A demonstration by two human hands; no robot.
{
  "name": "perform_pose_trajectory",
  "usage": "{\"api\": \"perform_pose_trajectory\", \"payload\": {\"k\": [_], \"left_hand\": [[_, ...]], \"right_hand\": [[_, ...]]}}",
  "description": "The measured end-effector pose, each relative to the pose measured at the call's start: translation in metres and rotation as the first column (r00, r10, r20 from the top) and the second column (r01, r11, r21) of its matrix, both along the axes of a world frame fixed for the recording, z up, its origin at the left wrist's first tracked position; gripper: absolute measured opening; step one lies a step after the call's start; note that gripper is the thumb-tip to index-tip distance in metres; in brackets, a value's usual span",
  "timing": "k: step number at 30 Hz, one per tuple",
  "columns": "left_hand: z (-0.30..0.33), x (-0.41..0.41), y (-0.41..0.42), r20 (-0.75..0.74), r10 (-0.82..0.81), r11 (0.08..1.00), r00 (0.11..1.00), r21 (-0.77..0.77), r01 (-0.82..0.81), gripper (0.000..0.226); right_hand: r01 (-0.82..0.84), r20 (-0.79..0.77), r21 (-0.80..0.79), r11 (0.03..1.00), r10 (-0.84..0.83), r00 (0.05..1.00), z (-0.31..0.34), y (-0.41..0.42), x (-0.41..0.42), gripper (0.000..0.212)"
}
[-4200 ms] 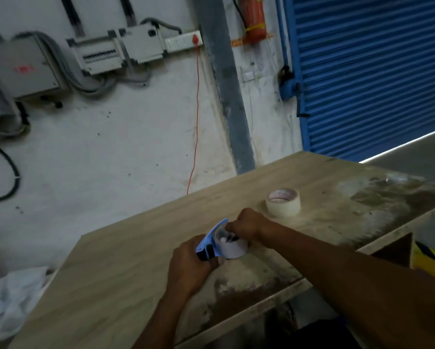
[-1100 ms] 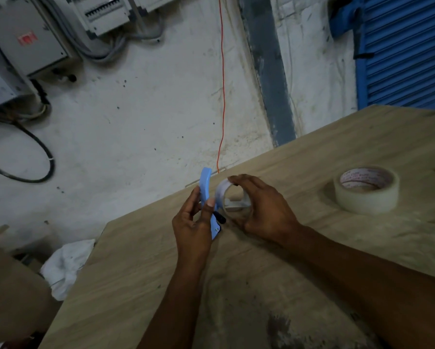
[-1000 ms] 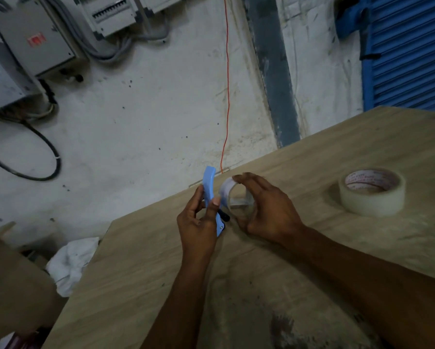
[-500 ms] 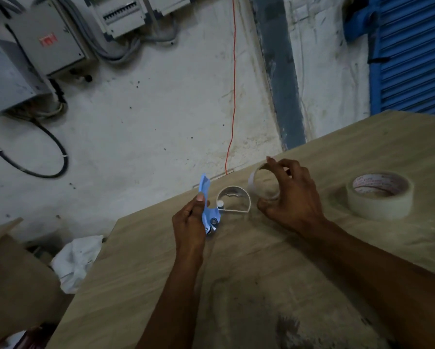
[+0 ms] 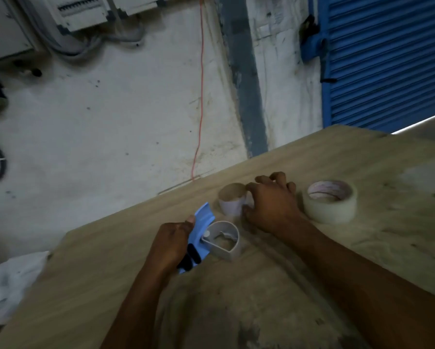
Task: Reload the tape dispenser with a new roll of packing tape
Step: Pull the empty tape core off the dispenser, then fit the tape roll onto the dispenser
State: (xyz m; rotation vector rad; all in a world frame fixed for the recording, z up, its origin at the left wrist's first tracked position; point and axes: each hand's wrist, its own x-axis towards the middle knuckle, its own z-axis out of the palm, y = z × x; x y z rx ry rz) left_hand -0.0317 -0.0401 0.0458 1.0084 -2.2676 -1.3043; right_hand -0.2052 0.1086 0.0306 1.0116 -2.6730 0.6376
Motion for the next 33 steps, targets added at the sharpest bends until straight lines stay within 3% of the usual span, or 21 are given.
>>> {"api": "perform_pose_trajectory", "payload": {"k": [7, 9, 11, 15, 18, 20, 24, 28, 33], "left_hand": [[-0.01, -0.001, 0.002, 0.063, -0.098, 0.959, 0.993, -0.26, 0.111, 0.055], [-0.011, -0.003, -0.001, 0.025, -0.044, 0.913, 0.999, -0.405, 0.051, 0.042], [-0.008, -0.004, 0.003, -0.105, 0.006, 0.861, 0.994, -0.506, -0.058, 0.031], [0.0, -0.001, 0.032, -0.275, -0.096, 0.802, 0.957, -0.591, -0.089, 0.031], [0.001, 0.0, 0.043, -0.385, -0.183, 0.849, 0.905, -0.526, -0.053, 0.041], [0.006, 0.001, 0.049, -0.446, -0.258, 0.915, 0.857, -0.397, 0.069, 0.061], [0.014, 0.005, 0.055, -0.479, -0.355, 0.934, 0.802, -0.205, 0.291, 0.1], [0.019, 0.008, 0.045, -0.548, -0.348, 0.936, 0.761, -0.24, 0.255, 0.091], [0.022, 0.012, 0.025, -0.611, -0.305, 0.951, 0.731, -0.156, 0.267, 0.08]], "right_hand": [[0.268, -0.086, 0.157, 0.951, -0.257, 0.963, 0.013, 0.093, -0.006, 0.048], [0.26, -0.039, 0.222, 0.94, -0.258, 0.965, 0.012, 0.116, -0.006, 0.051], [0.219, 0.046, 0.249, 0.943, -0.237, 0.97, 0.005, 0.129, -0.006, 0.057], [0.081, 0.05, 0.074, 0.994, -0.085, 0.995, 0.001, 0.137, -0.004, 0.062], [-0.164, 0.129, -0.206, 0.965, 0.193, 0.973, 0.006, 0.127, 0.008, 0.064], [-0.208, 0.219, -0.363, 0.908, 0.3, 0.928, 0.011, 0.117, 0.02, 0.057], [-0.349, 0.273, -0.582, 0.735, 0.58, 0.767, 0.03, 0.093, 0.046, 0.043], [-0.372, 0.288, -0.666, 0.647, 0.683, 0.671, 0.036, 0.071, 0.053, 0.042], [-0.379, 0.289, -0.693, 0.613, 0.718, 0.633, 0.036, 0.05, 0.051, 0.04]]}}
